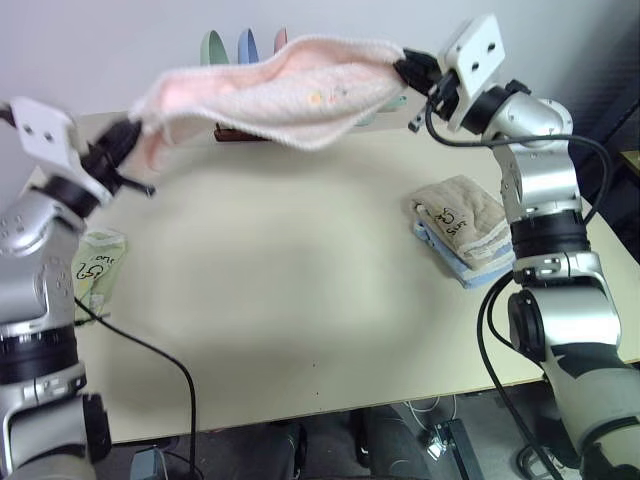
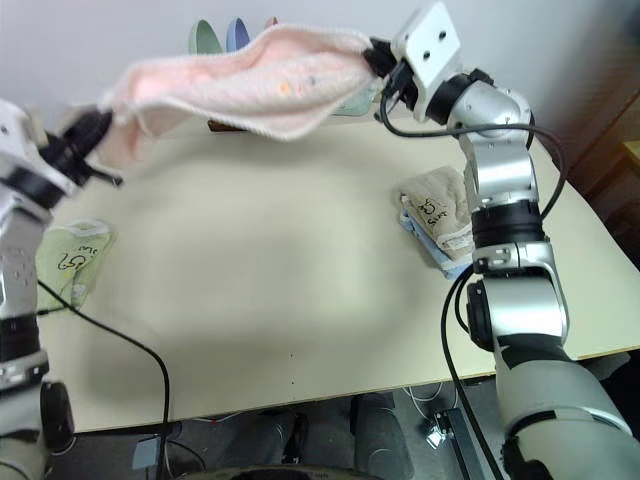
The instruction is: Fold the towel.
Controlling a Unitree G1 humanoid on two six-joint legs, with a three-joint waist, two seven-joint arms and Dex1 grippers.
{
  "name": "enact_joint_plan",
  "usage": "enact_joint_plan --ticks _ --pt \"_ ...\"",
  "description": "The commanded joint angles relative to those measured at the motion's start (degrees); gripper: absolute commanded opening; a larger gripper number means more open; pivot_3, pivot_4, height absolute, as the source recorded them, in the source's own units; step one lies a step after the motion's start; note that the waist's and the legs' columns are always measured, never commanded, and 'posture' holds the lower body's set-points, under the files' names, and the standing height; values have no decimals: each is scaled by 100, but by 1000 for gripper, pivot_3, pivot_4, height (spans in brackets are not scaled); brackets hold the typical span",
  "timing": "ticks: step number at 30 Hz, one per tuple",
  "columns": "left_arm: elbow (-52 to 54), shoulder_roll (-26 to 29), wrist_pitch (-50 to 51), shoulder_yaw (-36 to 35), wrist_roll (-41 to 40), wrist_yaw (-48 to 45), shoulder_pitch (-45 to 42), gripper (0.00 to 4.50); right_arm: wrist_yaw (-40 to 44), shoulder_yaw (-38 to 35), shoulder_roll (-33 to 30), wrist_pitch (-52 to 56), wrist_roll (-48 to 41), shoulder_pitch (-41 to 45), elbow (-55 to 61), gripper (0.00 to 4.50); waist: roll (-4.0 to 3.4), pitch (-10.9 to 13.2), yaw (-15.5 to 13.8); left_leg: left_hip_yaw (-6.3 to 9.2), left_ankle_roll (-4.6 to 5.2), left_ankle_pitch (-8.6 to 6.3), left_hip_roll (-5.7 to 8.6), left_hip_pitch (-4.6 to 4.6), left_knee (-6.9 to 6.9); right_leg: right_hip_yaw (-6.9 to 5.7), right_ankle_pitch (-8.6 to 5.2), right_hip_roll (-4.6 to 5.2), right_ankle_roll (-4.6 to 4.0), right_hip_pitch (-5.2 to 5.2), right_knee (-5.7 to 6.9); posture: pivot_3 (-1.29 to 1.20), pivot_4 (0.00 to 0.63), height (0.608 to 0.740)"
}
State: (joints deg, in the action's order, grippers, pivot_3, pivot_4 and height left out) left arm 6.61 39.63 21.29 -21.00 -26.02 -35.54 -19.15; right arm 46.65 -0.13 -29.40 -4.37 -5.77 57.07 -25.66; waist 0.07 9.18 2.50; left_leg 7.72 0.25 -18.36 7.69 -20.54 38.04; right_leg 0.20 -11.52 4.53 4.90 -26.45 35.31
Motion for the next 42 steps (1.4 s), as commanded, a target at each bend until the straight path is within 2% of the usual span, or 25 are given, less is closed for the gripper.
enact_joint_plan --ticks 1,5,9,12,17,22,30,35,42 --pt "844 215 351 -40 -313 -365 623 0 459 91 -148 579 -355 -479 1019 29 -1 4 -19 0 0 0 0 -6 3 0 0 0 0 -4 1 0 150 740" --pt "1446 396 484 129 -169 -771 1932 0 1112 327 -617 1473 -550 -1605 1986 29 -4 5 -53 -1 0 0 -2 -7 2 1 0 0 -1 -6 1 0 150 740" --pt "1605 478 989 163 -492 -929 2308 0 1207 497 -866 1644 -378 -2105 2092 29 -3 5 -196 -7 2 -2 -2 8 9 2 0 0 -2 13 1 0 150 740" --pt "1662 503 1368 48 -825 -1003 2328 914 1107 506 -810 1741 -367 -2117 2062 0 -2 5 -207 -9 0 -1 -3 10 12 1 4 1 -8 14 7 0 150 740" --pt "1979 554 1593 72 -827 -884 2512 3323 1017 582 -741 2015 -387 -2071 2284 0 -2 4 -198 -9 -1 0 -5 9 11 1 4 0 -8 11 6 0 150 740" --pt "2587 441 1610 352 -773 -679 2792 3323 925 707 -625 2260 -339 -2004 2378 0 -2 4 -195 -12 -1 -1 -8 10 9 3 5 -2 -8 11 1 0 150 740" --pt "2860 225 1648 1268 137 240 2488 3323 901 788 -522 2180 -253 -2004 2188 0 0 4 -265 -12 -2 -1 -7 10 11 2 5 -1 -8 15 1 0 150 740" --pt "3026 313 1758 1236 226 274 2728 3323 942 784 -525 2007 -240 -2114 2041 0 0 4 -268 -14 -1 -1 -8 11 10 3 5 -3 -9 13 1 0 150 740" --pt "2546 363 1701 862 488 342 3195 3323 999 797 -530 1805 -223 -2124 1821 0 -1 4 -312 -14 -1 -1 -8 12 10 2 5 -3 -9 14 2 0 150 740"
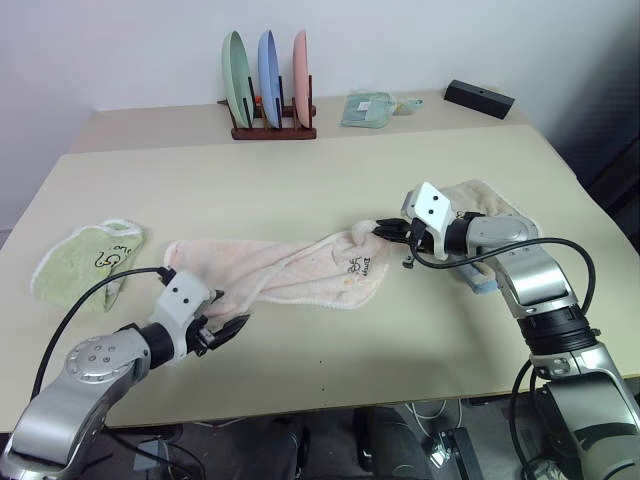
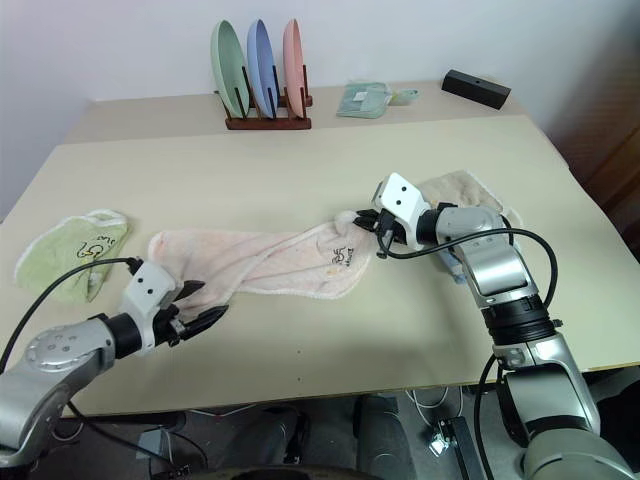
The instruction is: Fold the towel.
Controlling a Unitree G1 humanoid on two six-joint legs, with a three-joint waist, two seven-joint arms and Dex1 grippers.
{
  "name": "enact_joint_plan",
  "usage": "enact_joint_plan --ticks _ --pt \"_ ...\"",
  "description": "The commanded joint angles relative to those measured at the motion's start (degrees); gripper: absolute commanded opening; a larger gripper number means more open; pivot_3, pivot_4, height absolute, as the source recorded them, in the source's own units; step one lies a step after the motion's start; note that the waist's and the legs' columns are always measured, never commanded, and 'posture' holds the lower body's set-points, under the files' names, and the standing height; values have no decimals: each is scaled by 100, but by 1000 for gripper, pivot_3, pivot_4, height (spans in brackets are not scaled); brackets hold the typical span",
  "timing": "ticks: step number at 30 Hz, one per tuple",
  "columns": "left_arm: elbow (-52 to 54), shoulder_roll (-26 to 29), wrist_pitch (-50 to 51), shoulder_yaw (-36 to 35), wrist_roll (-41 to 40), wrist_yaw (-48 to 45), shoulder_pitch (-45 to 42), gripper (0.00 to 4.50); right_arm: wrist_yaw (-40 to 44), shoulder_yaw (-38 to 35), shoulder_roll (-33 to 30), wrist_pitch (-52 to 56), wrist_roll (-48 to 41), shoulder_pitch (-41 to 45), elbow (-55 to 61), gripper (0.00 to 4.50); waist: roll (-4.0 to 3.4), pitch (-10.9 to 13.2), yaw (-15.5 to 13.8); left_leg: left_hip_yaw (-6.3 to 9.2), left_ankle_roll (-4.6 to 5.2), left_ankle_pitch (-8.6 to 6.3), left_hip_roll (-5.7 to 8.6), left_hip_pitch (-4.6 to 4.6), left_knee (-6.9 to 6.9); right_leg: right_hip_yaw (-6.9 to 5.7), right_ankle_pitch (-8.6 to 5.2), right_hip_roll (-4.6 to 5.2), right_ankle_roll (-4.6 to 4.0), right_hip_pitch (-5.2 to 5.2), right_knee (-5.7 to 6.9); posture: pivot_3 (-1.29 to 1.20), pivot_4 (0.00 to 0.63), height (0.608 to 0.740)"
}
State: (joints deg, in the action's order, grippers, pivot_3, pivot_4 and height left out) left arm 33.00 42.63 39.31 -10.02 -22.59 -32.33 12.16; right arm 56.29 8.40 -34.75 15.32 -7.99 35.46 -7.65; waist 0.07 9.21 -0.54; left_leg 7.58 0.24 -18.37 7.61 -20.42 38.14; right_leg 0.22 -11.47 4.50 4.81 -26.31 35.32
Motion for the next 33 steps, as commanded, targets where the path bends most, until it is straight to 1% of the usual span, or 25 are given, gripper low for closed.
enact_joint_plan --ticks 1,10,13,16,18,19,21,23,26,28,31,33 --pt "-168 76 -137 -226 205 12 100 3323 42 -51 11 -191 3 47 -17 0 0 0 -11 0 0 0 0 1 0 0 0 0 0 1 0 0 150 740" --pt "-393 -122 -402 -145 315 -33 125 3323 28 -26 84 -347 44 49 -165 0 0 0 -17 -1 0 0 0 2 1 0 0 1 0 3 0 0 150 740" --pt "-440 -181 -561 -149 310 -92 111 2590 16 -25 100 -357 56 22 -149 0 0 0 -16 -1 0 0 0 2 1 0 0 1 0 3 0 0 150 740" --pt "-474 -237 -680 -197 306 -119 85 1109 9 -28 109 -354 57 12 -133 0 0 0 -15 -1 0 0 0 1 1 0 0 1 0 2 0 0 150 740" --pt "-463 -287 -862 -375 177 -241 97 147 -1 -36 113 -319 41 -7 -86 0 0 0 -15 -1 0 0 0 1 1 0 0 1 0 2 0 0 150 740" --pt "-454 -299 -940 -476 97 -324 113 65 0 -41 101 -310 38 -23 -58 0 0 0 -15 -1 0 0 0 1 1 -1 0 1 0 3 0 0 150 740" --pt "-482 -333 -1132 -659 61 -361 62 65 9 -60 60 -310 39 -34 -38 0 0 0 -15 -1 0 0 0 1 1 0 0 1 0 2 0 0 150 740" --pt "-571 -407 -1076 -986 -161 -287 -129 65 -25 -115 -3 -377 80 9 -73 0 0 0 -16 -1 0 0 0 1 1 -1 0 1 0 2 0 0 150 740" --pt "-617 -518 -893 -1591 -732 -226 -440 65 -75 -278 -131 -445 63 123 -105 0 1 0 -19 0 0 0 -1 -1 4 -2 0 1 0 2 0 0 150 740" --pt "-665 -474 -755 -1943 -1083 -274 -609 65 -124 -387 -237 -554 86 244 -198 0 0 0 -17 0 0 0 -1 -1 4 -3 0 1 0 2 -1 0 150 740" --pt "-758 -387 -583 -2203 -1360 -206 -885 65 -166 -426 -336 -763 152 413 -360 0 0 0 -9 -1 0 0 0 0 3 -3 0 1 0 0 0 0 150 740" --pt "-886 -348 -561 -2220 -1403 -73 -1221 65 -216 -435 -322 -958 194 585 -521 0 1 0 -9 0 -1 0 -1 1 4 -3 0 0 0 1 1 0 150 740"
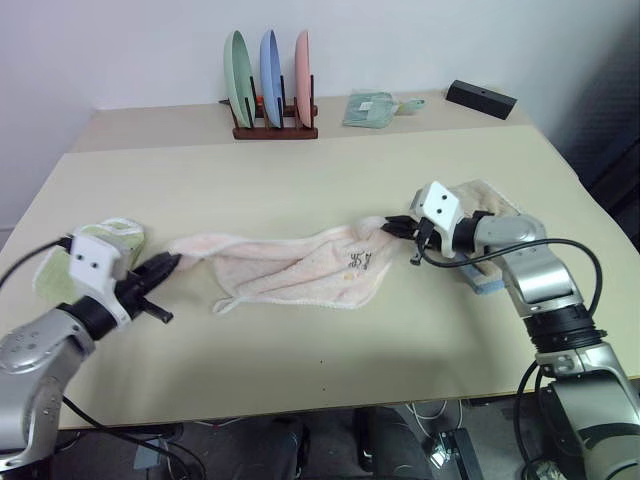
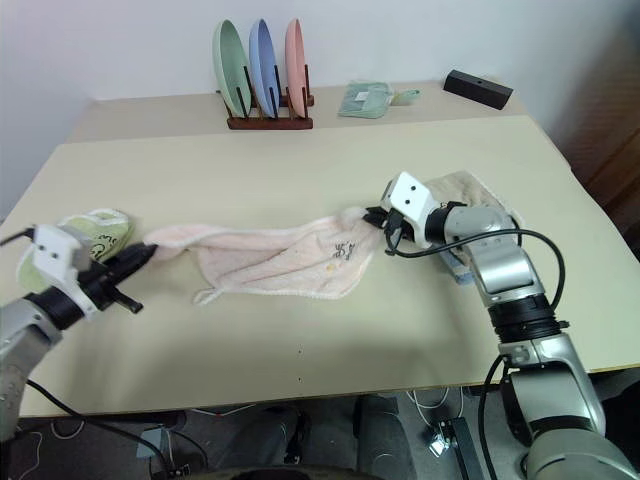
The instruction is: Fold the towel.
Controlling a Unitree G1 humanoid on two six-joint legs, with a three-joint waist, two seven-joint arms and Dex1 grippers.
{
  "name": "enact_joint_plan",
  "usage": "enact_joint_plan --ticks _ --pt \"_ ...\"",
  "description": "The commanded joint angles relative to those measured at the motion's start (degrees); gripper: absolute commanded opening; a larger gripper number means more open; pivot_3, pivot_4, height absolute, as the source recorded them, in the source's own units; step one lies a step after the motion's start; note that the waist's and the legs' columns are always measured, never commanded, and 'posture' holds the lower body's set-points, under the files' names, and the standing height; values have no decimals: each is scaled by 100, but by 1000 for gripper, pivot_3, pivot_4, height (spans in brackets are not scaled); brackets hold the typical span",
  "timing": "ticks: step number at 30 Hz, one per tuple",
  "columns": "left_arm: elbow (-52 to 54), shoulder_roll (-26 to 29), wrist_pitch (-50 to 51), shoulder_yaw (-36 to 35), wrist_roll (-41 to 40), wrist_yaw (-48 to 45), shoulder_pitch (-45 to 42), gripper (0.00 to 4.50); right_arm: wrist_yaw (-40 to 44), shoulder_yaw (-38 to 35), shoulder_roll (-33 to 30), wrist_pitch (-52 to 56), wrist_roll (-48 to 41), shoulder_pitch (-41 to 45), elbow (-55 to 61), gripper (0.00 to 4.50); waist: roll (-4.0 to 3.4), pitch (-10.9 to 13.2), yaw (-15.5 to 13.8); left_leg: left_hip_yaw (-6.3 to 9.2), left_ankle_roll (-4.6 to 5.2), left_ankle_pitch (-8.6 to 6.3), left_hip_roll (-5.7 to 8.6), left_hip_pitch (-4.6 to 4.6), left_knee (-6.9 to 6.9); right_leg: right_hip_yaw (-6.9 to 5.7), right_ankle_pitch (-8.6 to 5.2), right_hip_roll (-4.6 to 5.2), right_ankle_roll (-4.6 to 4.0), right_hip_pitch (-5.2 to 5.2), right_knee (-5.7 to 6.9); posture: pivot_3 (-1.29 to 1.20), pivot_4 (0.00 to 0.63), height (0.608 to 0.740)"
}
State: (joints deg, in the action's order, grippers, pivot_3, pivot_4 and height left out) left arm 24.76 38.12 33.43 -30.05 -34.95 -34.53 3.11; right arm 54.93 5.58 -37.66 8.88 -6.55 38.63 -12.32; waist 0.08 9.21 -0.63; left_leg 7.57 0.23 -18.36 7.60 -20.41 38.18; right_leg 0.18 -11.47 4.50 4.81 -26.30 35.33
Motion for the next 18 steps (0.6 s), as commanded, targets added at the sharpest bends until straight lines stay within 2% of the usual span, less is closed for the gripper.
enact_joint_plan --ticks 1,6,10,12,15,18 --pt "-197 116 -40 -112 -56 253 -585 65 -152 -153 6 -457 114 407 -194 0 0 0 0 0 -1 0 -1 1 0 0 0 -1 0 1 0 0 150 740" --pt "-1419 39 -489 449 561 825 -2381 65 -804 -164 193 -1385 581 1471 -1324 0 3 1 -14 0 -4 3 2 -3 7 -4 9 0 -3 1 -1 0 150 740" --pt "-2707 43 -1148 506 885 1097 -3874 65 -1366 -240 178 -2238 901 2456 -2335 0 11 5 26 1 -7 4 1 -8 4 -11 10 0 -3 -7 -3 0 150 740" --pt "-3201 81 -1403 456 945 1125 -4345 65 -1474 -305 162 -2515 891 2763 -2585 0 11 6 68 2 -6 4 0 -17 -2 -18 10 0 -3 -17 -11 0 150 740" --pt "-3468 224 -1612 383 852 776 -4433 65 -1253 -442 108 -2645 620 2796 -2366 0 11 5 175 2 -5 3 1 -19 -7 -22 10 4 -3 -18 -14 0 150 740" --pt "-2998 275 -1403 246 470 241 -3724 65 -694 -556 85 -2208 68 2207 -1516 0 10 5 247 -1 -3 2 -1 -16 -12 -22 10 4 -3 -19 -12 0 150 740"
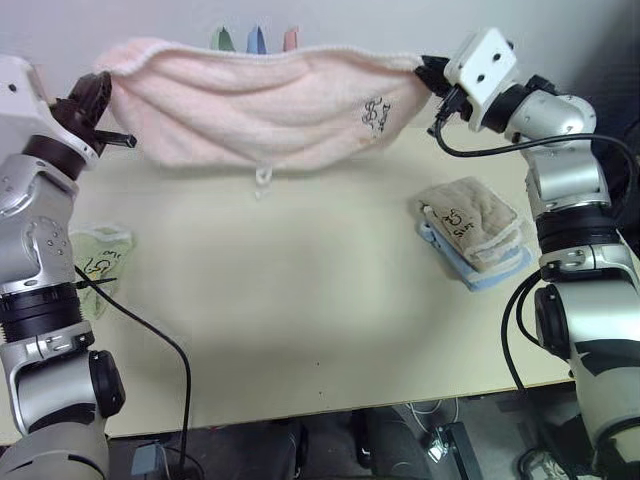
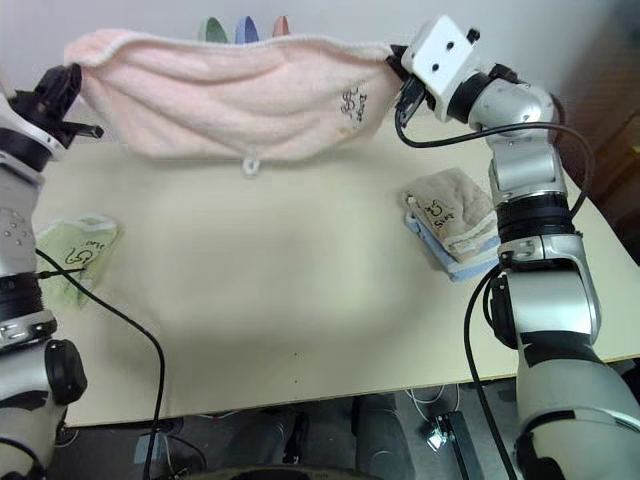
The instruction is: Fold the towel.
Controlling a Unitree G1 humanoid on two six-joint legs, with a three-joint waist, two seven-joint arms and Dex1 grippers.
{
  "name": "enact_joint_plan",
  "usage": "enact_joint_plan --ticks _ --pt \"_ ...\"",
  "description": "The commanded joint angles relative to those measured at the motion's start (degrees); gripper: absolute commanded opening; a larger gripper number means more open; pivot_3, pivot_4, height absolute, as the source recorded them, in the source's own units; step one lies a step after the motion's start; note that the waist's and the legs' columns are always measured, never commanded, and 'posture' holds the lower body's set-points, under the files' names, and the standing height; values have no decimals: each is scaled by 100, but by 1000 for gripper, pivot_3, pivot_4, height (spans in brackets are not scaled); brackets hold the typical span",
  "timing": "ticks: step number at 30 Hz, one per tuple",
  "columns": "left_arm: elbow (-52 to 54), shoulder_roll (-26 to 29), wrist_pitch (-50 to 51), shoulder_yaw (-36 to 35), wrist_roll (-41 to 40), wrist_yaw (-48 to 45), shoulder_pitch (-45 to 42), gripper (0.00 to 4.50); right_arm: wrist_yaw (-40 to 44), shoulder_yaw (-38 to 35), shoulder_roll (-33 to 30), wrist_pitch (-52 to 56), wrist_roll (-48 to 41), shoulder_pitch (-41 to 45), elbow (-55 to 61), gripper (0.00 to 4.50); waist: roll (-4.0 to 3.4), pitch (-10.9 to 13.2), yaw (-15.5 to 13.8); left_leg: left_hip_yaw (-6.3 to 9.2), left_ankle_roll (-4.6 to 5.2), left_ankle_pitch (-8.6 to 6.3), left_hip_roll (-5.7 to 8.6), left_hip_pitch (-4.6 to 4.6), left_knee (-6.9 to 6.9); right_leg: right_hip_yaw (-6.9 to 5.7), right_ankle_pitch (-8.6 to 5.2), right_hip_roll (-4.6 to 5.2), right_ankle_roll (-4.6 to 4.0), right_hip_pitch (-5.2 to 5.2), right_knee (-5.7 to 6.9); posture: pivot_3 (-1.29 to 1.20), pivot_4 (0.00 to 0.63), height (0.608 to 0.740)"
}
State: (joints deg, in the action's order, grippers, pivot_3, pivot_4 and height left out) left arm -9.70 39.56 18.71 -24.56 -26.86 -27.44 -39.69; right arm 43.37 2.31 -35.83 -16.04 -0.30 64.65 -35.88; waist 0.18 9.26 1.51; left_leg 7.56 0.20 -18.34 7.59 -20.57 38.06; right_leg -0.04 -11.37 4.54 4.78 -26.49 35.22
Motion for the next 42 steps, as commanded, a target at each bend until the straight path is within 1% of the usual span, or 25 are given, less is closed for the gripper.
enact_joint_plan --ticks 1,3,6,7,9,10,11,13,16,19,23,25,27,30,33,38,42 --pt "721 138 296 -362 -549 -640 928 65 667 -228 -132 510 -726 -708 1199 0 0 0 58 1 0 0 -2 2 0 0 0 -1 0 0 0 0 150 740" --pt "1416 124 560 -449 -783 -990 1993 65 1052 -220 -252 1148 -1150 -1532 2084 0 -1 -2 87 3 1 -1 -6 -2 0 -2 0 -2 0 1 0 0 150 740" --pt "1940 129 780 -509 -961 -1062 2809 65 1231 -273 -376 1864 -1504 -2190 2912 0 -3 9 64 2 7 -11 -8 0 8 0 0 -3 0 3 1 0 150 740" --pt "2245 88 883 -543 -1043 -1125 3276 65 1362 -261 -491 2149 -1614 -2563 3264 0 -2 10 39 1 6 -10 -7 -13 20 0 0 -4 -1 -5 4 0 150 740" --pt "2795 -8 1191 -630 -1192 -1311 4442 65 1742 -285 -864 2911 -1958 -3519 3996 0 -5 6 -37 -2 2 -9 -8 -8 23 2 3 -3 -5 -2 11 0 150 740" --pt "3028 -39 1320 -691 -1302 -1398 4887 65 1939 -298 -1092 3235 -2116 -3901 4280 0 -7 5 -69 -4 3 -11 -11 6 15 3 2 -4 -6 7 5 0 150 740" --pt "3214 -50 1473 -763 -1445 -1444 5224 65 2114 -322 -1313 3420 -2227 -4209 4504 0 -8 5 -93 -6 10 -18 -13 25 9 4 1 -4 -6 25 2 0 150 740" --pt "3409 -40 1606 -864 -1613 -1528 5652 65 2195 -413 -1535 3696 -2386 -4480 4728 0 -1 9 -151 -8 14 -20 -13 13 13 3 0 -4 -5 23 -6 0 150 740" --pt "3460 14 1682 -925 -1648 -1593 5956 65 2280 -521 -1713 3989 -2540 -4634 4863 0 0 10 -230 -19 42 -36 -13 20 25 4 4 -2 -11 35 -5 0 150 740" --pt "3400 36 1640 -937 -1533 -1535 5986 65 2486 -558 -1894 4029 -2557 -4816 4926 0 1 10 -267 -18 43 -37 -23 49 26 -9 1 -3 -10 74 -8 0 150 740" --pt "3227 13 1702 -1069 -1721 -1366 5641 65 2406 -659 -1874 3891 -2468 -4779 4714 0 3 10 -250 -16 44 -39 -26 61 24 -15 0 -3 -7 89 -16 0 150 740" --pt "3111 -48 1676 -1182 -1789 -1182 5394 65 2226 -776 -1761 3858 -2482 -4592 4532 0 3 10 -239 -16 19 -26 -26 61 24 -15 1 -3 -7 89 -16 0 150 740" --pt "2970 -111 1655 -1329 -1871 -934 5109 65 2142 -833 -1708 3843 -2488 -4445 4387 0 3 10 -231 -17 16 -24 -26 61 24 -15 2 -2 -7 89 -16 0 150 740" --pt "2754 -173 1760 -1559 -2006 -544 4777 65 2261 -793 -1803 3745 -2383 -4545 4296 0 4 10 -234 -15 13 -24 -27 63 20 -15 1 -3 -7 87 -14 0 150 740" --pt "2760 -163 1760 -1595 -2048 -525 4759 65 2315 -764 -1808 3636 -2281 -4633 4253 0 3 10 -229 -16 13 -26 -26 63 20 -14 1 -3 -7 87 -16 0 150 740" --pt "2984 -49 1805 -1449 -1987 -764 5114 65 2438 -816 -1778 3919 -2560 -4834 4558 0 3 10 -231 -17 15 -27 -27 61 20 -14 1 -4 -7 87 -21 0 150 740" --pt "3361 181 2082 -1409 -2048 -1430 6134 65 2823 -853 -2102 4157 -2708 -5325 4888 0 4 11 -229 -17 20 -31 -27 60 19 -13 -1 -3 -5 87 -24 0 150 740"
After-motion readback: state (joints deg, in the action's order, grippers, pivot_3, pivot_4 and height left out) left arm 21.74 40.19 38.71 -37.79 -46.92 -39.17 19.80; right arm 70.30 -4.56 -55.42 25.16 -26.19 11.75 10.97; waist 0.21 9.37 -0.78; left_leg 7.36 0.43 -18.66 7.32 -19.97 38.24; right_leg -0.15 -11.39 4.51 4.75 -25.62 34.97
